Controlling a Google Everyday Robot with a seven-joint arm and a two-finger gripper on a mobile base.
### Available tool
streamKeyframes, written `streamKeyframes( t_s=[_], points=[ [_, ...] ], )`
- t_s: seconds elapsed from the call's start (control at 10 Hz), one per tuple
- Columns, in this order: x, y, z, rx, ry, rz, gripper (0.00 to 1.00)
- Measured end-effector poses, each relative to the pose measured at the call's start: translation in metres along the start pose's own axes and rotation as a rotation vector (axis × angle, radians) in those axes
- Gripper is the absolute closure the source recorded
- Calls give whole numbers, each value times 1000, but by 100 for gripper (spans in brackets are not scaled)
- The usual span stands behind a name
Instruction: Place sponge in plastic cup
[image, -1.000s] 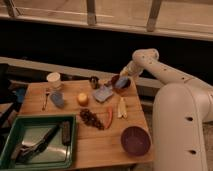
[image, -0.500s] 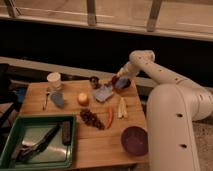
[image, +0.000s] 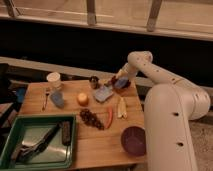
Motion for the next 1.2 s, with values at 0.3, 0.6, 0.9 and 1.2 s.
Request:
streamKeyframes(
  t_s=[0.3,0.6,0.9,1.2],
  points=[
    [2,0,5,7,9,-3,83],
    [4,-2,9,11,16,1,100],
    [2,2,4,1,3,-4,100],
    [-5,5,-22,-22,-44,0,100]
  ],
)
